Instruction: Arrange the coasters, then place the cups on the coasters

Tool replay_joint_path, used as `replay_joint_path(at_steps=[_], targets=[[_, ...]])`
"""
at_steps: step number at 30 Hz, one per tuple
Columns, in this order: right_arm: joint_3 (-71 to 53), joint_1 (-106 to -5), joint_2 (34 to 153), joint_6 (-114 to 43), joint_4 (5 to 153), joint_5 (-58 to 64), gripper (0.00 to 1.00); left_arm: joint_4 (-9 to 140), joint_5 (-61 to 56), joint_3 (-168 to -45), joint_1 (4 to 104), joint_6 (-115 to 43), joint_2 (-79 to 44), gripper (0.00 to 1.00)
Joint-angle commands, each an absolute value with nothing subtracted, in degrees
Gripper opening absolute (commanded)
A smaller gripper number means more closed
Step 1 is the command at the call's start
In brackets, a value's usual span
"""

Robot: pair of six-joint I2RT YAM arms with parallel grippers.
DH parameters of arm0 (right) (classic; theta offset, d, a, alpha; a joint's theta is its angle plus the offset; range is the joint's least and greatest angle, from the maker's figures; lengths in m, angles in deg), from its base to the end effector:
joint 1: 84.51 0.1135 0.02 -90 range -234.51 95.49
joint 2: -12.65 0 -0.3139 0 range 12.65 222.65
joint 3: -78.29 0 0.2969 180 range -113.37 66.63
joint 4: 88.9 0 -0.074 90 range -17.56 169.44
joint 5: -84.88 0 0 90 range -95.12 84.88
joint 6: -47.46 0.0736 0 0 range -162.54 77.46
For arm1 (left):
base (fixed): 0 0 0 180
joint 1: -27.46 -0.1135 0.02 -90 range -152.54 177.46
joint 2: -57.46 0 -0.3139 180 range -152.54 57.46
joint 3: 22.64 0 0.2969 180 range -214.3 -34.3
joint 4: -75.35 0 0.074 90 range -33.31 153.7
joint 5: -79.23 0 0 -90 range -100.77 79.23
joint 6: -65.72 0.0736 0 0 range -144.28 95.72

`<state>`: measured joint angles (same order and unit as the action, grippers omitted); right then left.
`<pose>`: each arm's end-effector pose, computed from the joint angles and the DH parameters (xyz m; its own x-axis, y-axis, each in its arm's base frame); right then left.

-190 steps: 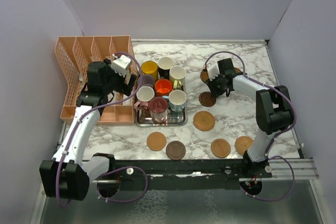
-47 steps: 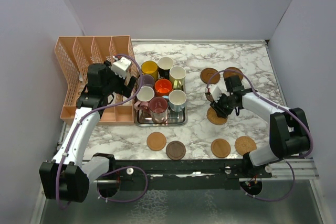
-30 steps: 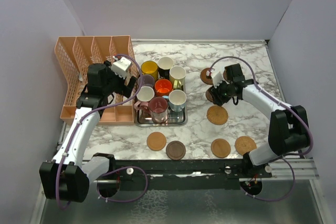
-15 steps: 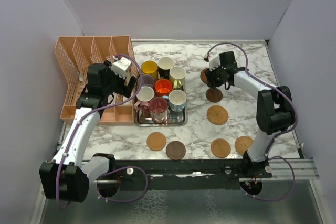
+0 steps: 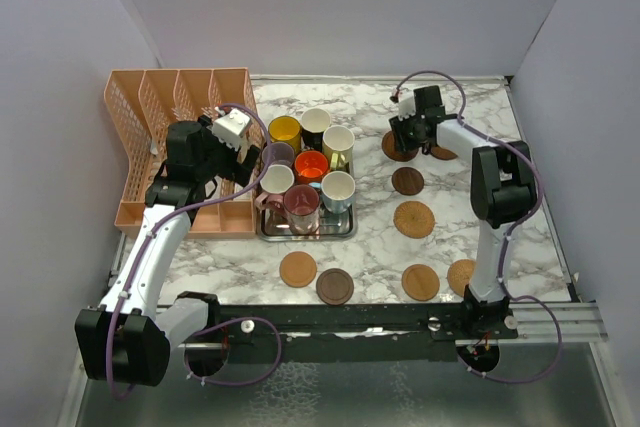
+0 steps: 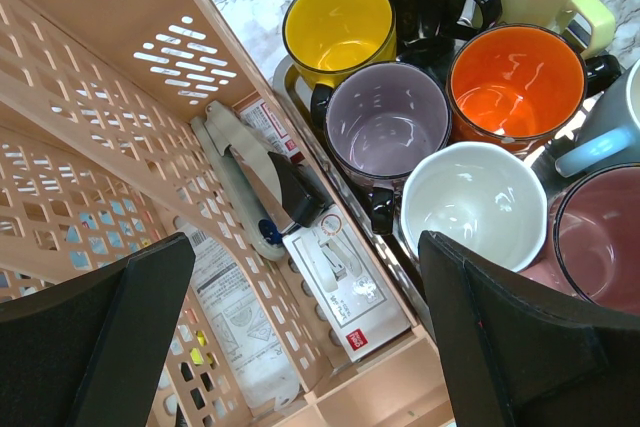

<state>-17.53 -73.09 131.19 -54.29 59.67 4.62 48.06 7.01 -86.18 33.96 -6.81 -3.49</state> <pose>0.5167 0.1171 0.1558 -0.7183 -0.3499 -0.6013 -0.4479 0.8939 0.0150 0.2906 -0.0557 0.3411 -0.2809 0.3197 -0.9049 0.4904 0.8583 0.1510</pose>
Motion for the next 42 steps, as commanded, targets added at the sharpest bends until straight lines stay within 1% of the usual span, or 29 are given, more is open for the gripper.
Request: replay_joint_path(at_steps=[1,7,18,27,33,38,42], targets=[[-20.52,-74.62,133.78,-53.26,58.79,7.71,0.36,47.85,8.30,-86.18,34.21,-6.59,-2.66,0.99],[-22.40,-74.67,136.57,-53.27,57.61,9.01,0.36,47.88,8.17,-86.23,34.18,-6.58,-3.01,0.99],[-28.12,-74.88,142.16,-52.56,56.83,4.68,0.34,47.85,8.03,-86.42,34.22,-6.53,-3.38,0.99],[-31.60,-75.49,144.83,-53.08,55.41,5.00,0.33,47.71,7.95,-86.50,34.18,-6.44,-3.47,0.99],[-31.66,-77.92,140.55,-52.94,54.27,10.36,0.34,47.70,8.07,-86.38,34.18,-6.40,-3.45,0.99],[-29.23,-81.62,134.74,-54.00,53.72,16.31,0.39,47.79,8.45,-86.18,34.22,-6.30,-3.45,0.99],[-26.74,-85.03,132.35,-56.06,52.42,16.55,0.40,47.85,8.80,-86.15,34.21,-6.37,-3.37,0.99]])
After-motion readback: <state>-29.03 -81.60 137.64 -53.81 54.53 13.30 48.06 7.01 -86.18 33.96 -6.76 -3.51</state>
